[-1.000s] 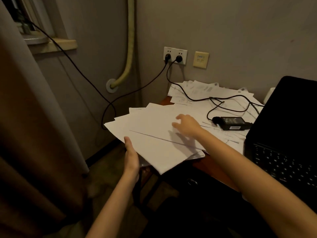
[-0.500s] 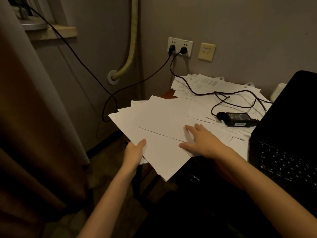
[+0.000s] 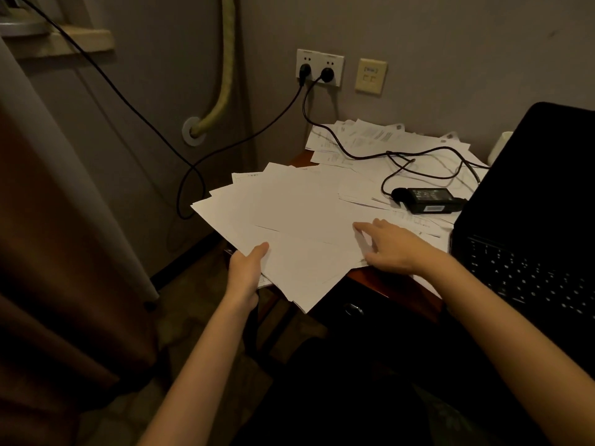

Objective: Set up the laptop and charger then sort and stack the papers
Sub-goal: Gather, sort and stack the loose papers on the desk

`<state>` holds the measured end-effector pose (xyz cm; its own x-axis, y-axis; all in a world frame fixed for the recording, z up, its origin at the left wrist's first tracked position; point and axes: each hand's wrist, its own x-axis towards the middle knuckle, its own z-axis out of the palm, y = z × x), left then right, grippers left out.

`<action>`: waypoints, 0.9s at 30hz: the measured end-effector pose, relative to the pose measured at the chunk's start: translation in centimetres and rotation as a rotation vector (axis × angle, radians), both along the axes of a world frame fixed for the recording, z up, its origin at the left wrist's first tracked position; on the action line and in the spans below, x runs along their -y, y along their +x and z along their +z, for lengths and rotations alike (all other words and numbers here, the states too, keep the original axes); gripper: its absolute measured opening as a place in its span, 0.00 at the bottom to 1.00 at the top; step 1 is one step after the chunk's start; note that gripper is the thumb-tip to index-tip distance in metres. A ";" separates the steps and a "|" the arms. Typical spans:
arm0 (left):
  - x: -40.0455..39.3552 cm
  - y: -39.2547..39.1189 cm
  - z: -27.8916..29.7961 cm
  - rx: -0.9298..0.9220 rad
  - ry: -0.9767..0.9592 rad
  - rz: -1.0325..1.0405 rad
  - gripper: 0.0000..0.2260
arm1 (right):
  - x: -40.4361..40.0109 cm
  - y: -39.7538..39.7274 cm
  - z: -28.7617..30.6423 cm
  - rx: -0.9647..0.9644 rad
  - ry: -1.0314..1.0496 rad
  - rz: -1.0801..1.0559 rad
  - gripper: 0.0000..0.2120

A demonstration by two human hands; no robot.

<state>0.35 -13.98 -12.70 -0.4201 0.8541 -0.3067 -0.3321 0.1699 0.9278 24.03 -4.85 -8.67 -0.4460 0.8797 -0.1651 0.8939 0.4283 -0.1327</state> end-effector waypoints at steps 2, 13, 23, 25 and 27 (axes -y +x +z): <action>-0.1 0.2 -0.2 -0.016 -0.002 0.009 0.12 | 0.0 0.7 1.0 0.031 -0.127 0.045 0.36; -0.1 1.3 -0.6 0.053 -0.005 0.014 0.09 | 2.3 0.6 1.8 0.201 0.202 0.048 0.23; -0.7 0.6 -0.7 0.210 0.091 0.122 0.31 | 9.5 -6.9 3.6 0.200 0.238 0.295 0.10; -0.7 0.2 -0.5 0.199 0.069 0.098 0.31 | 9.2 -7.5 2.9 0.080 0.233 0.309 0.11; -0.6 -0.1 -0.2 0.103 0.015 0.030 0.23 | 9.1 -7.6 2.4 -0.036 0.174 0.284 0.18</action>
<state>0.27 -13.40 -12.91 -0.4127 0.8461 -0.3373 -0.4309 0.1449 0.8907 16.42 -13.98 -6.25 -0.6800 0.7332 -0.0033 0.7318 0.6784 -0.0652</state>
